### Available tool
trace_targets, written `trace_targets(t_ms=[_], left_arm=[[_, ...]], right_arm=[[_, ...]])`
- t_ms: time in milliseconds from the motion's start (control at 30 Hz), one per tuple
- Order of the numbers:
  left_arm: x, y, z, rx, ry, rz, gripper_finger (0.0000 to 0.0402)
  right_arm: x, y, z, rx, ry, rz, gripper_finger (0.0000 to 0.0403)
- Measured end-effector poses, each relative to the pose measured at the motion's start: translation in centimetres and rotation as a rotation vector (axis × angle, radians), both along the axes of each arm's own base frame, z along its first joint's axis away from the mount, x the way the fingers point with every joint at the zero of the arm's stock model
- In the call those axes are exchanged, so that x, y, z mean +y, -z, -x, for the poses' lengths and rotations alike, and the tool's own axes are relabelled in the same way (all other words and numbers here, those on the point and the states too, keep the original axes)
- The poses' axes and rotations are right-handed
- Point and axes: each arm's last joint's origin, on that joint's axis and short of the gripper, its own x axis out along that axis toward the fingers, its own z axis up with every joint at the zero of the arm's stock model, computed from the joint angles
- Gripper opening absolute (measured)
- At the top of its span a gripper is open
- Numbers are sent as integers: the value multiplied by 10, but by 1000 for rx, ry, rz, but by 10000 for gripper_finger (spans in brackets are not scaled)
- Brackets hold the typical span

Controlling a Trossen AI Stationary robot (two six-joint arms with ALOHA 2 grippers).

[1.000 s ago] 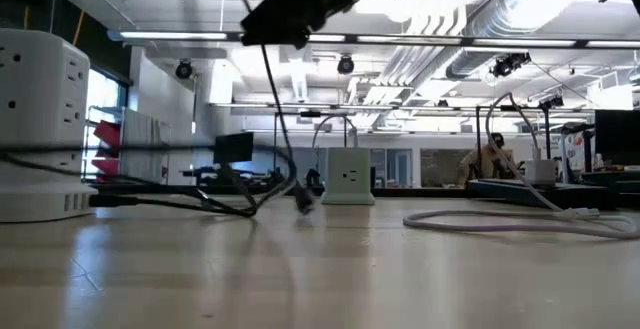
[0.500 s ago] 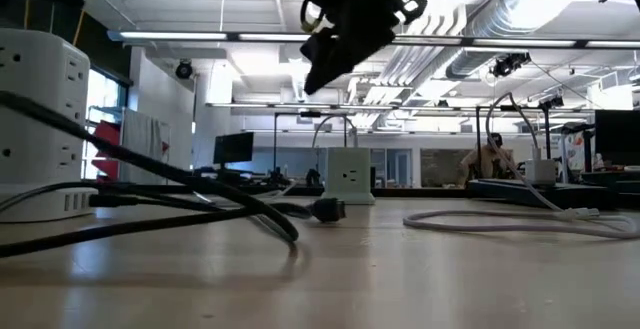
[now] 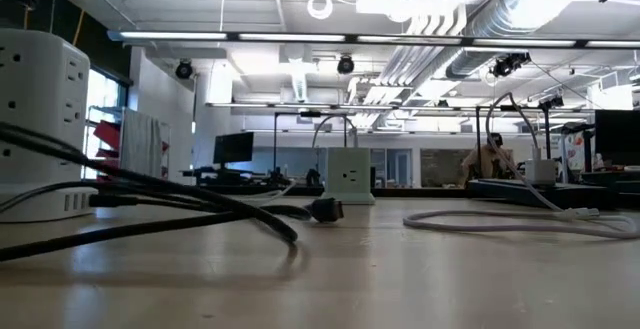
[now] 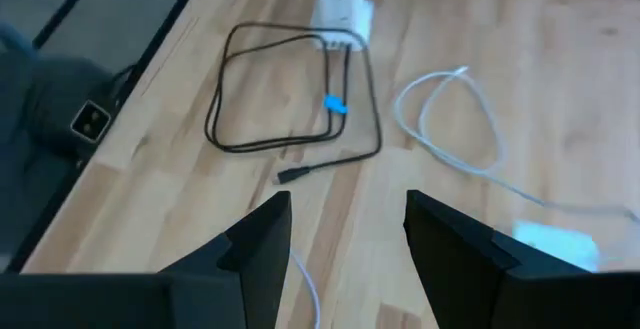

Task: Insert USB
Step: Return to Home Position

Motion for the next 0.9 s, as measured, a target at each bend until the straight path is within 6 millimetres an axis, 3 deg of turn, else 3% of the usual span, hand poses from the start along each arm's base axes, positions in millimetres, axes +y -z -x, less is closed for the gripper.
trace_targets(t_ms=[100, 233, 400, 600, 900], left_arm=[[8, 7, 4, -5, 2, 12, 0], [18, 19, 9, -22, -1, 41, 0], [26, 30, 13, -92, 11, 30, 0], [35, 48, 12, -125, -39, 58, 0], [32, 86, 4, -158, -101, 109, 0]], right_arm=[[2, 13, 44, -80, 78, -32, 176], [6, 47, 99, -216, 178, -59, 176], [13, 86, 145, -458, 267, -149, 176], [14, 124, 165, -701, 410, -248, 176], [5, 168, 165, -789, 684, -170, 176]])
